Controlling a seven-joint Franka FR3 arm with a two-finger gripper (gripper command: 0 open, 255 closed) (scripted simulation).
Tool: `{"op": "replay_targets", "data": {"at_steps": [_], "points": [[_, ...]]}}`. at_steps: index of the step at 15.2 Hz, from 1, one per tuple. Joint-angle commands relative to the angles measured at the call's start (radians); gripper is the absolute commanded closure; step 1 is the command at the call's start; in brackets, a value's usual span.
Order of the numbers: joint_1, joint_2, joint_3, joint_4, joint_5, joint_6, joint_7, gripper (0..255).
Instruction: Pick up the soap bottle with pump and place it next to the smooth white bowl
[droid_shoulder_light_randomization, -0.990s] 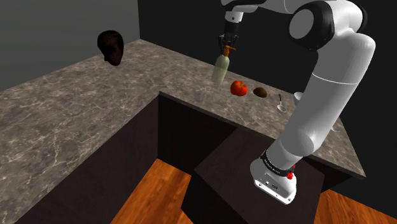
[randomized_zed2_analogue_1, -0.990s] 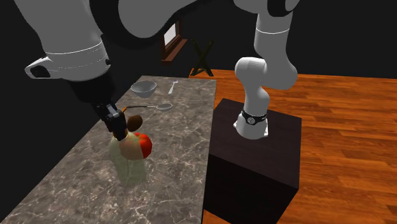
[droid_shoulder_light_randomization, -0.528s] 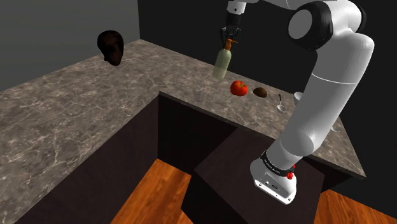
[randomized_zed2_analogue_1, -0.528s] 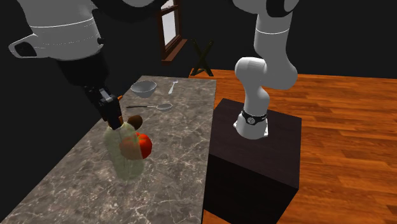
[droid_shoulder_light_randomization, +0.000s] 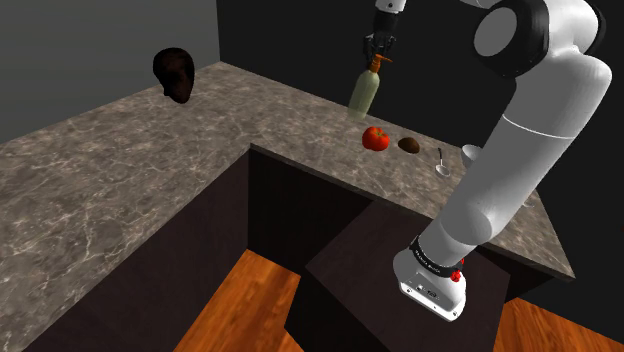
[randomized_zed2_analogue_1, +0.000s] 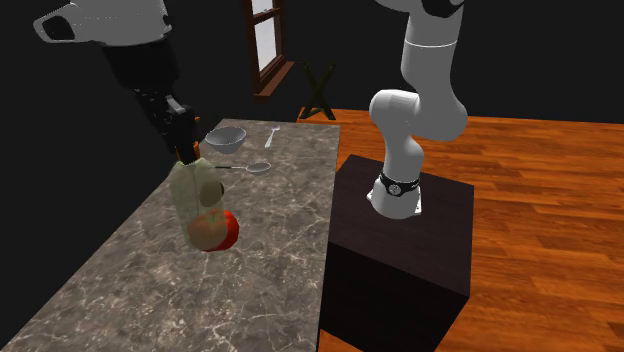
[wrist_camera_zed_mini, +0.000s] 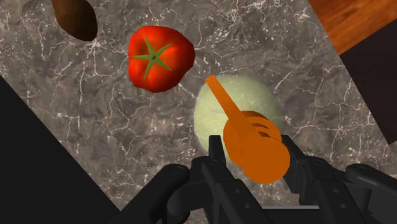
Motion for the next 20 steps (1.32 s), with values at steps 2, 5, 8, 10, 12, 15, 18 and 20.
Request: {"op": "replay_targets", "data": {"at_steps": [2,5,8,10,12,15,18,20], "points": [[-0.021,-0.067,-0.022,-0.065,-0.027,0.004,-0.043,255],[-0.042,-0.128,-0.044,-0.108,-0.054,-0.007,-0.085,255],[-0.065,-0.182,-0.067,-0.139,-0.081,-0.022,-0.13,255],[-0.081,-0.213,-0.084,-0.153,-0.098,-0.034,-0.162,255],[-0.098,-0.241,-0.101,-0.162,-0.114,-0.047,-0.196,255],[-0.124,-0.275,-0.13,-0.166,-0.136,-0.068,-0.251,255],[-0.15,-0.3,-0.161,-0.159,-0.156,-0.091,-0.31,255],[-0.167,-0.311,-0.184,-0.149,-0.167,-0.107,-0.352,255]]}}
